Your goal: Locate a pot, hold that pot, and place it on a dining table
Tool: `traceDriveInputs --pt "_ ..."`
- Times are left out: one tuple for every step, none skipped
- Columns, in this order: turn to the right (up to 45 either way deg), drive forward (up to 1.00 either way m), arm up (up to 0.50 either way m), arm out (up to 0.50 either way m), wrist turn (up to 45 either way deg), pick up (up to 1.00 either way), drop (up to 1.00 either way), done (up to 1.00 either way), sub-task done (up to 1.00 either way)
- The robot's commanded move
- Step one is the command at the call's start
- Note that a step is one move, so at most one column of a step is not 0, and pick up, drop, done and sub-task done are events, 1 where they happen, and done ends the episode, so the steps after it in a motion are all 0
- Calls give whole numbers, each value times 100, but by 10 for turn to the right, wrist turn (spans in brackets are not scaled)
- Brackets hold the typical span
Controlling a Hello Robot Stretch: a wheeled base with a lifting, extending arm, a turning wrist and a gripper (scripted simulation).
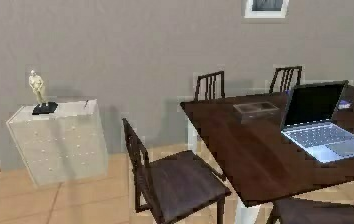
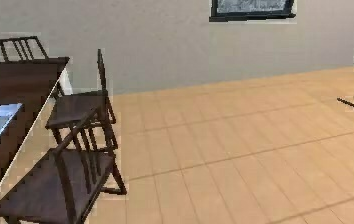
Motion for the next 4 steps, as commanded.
traceDriveInputs --pt "-450 0 0 0 0 0 0 0 0" --pt "-390 0 0 0 0 0 0 0 0" --pt "0 100 0 0 0 0 0 0 0" --pt "-30 0 0 0 0 0 0 0 0"
